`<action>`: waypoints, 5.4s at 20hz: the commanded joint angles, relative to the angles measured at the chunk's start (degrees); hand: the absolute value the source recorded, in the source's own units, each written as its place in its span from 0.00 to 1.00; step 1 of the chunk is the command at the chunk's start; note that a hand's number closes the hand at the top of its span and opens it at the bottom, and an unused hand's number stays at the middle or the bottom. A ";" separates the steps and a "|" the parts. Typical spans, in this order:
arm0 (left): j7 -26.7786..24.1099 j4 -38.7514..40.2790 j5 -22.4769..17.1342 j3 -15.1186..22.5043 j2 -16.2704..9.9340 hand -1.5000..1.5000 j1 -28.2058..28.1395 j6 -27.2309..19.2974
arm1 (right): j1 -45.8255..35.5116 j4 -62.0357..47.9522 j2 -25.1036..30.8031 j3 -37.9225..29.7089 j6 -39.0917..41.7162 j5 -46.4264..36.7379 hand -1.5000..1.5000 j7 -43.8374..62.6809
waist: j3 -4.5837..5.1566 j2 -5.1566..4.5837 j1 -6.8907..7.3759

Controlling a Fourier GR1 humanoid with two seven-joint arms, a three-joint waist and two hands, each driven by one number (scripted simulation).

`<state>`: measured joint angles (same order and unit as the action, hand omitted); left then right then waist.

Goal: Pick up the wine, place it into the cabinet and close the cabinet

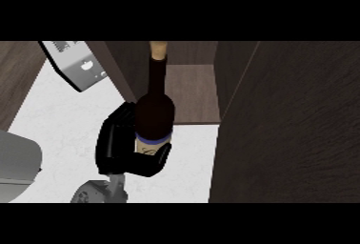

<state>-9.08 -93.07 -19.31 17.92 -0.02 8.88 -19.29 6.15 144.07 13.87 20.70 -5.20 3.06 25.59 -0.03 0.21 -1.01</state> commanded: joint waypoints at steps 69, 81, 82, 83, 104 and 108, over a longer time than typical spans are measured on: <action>-19.38 83.70 -22.32 2.10 -3.06 0.00 58.30 -19.80 | 7.77 9.98 -3.70 -2.78 8.86 6.34 0.00 1.32 | 0.06 -0.85 -2.25; -18.68 89.43 -20.15 1.24 -4.74 0.00 59.33 -19.68 | 8.49 7.89 -4.77 -1.70 9.79 5.60 0.00 -0.71 | 0.07 -1.21 -2.91; -20.17 89.42 -20.23 0.95 -5.49 0.00 57.78 -19.08 | 8.09 6.85 -5.73 -1.52 9.06 5.63 0.00 -1.05 | 0.08 -1.29 -2.73; -20.61 89.19 -20.67 0.24 -4.62 0.00 58.14 -18.86 | 7.40 6.22 -5.58 -0.48 9.42 4.09 0.00 -1.35 | 0.11 -1.48 -3.06; -29.84 77.88 -19.83 -3.24 -1.55 0.00 55.01 -5.93 | 12.23 11.45 -3.61 -3.49 11.10 7.75 0.00 -1.07 | 0.04 -0.16 -0.21; -28.91 71.77 -18.76 -1.96 -1.70 0.00 51.41 -5.54 | 16.03 13.23 -3.83 -1.93 10.74 6.29 0.00 -1.93 | 0.03 0.45 0.70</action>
<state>-37.58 -17.63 -38.51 15.96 -0.86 62.52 -25.10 17.48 143.87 8.54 19.09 5.68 5.05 18.63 -0.04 0.25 -0.93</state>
